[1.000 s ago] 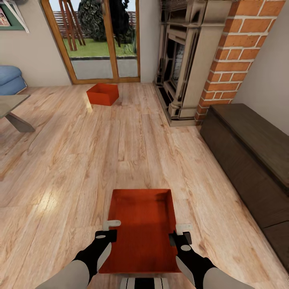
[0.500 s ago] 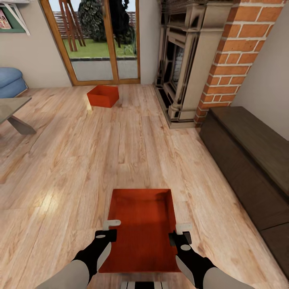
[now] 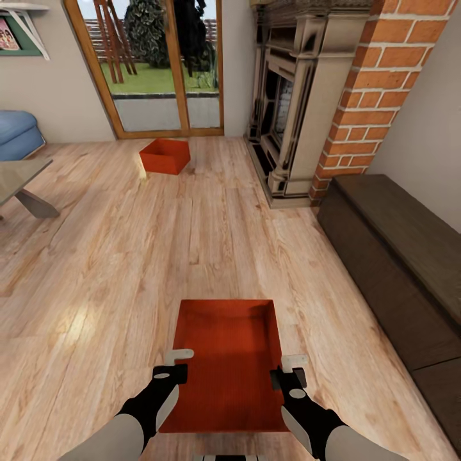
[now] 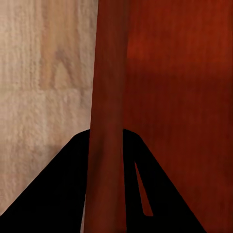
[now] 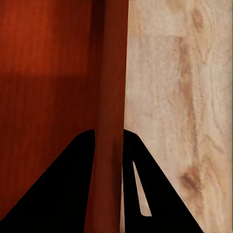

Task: Move the two storage containers from the living room to the garage. In the garage, place one container on the floor and stack the other container on top of it (either order is fine).

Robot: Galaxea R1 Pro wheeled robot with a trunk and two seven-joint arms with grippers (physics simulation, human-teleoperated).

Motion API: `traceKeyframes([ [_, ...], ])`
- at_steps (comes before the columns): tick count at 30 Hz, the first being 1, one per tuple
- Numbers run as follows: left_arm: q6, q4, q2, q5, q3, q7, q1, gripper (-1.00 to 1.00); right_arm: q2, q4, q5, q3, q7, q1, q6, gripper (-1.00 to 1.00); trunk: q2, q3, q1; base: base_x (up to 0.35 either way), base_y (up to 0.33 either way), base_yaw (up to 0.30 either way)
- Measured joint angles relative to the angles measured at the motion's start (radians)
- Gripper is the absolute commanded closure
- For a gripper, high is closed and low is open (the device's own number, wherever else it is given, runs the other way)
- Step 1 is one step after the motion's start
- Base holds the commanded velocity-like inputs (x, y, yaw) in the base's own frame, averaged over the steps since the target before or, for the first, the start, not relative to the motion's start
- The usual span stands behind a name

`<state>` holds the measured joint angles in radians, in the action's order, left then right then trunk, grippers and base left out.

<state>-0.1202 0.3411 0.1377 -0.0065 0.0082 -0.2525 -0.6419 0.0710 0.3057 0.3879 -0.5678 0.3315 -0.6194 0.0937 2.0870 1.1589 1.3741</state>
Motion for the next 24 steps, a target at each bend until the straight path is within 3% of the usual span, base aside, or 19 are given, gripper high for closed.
traceKeyframes([
  [24,0.0,-0.001,-0.001,0.001,-0.001,0.0,0.0,1.0,0.001,0.0,0.0,0.0,0.001,0.0,-0.001,1.0,-0.168,-0.075,-0.092,0.0,0.0,0.0],
])
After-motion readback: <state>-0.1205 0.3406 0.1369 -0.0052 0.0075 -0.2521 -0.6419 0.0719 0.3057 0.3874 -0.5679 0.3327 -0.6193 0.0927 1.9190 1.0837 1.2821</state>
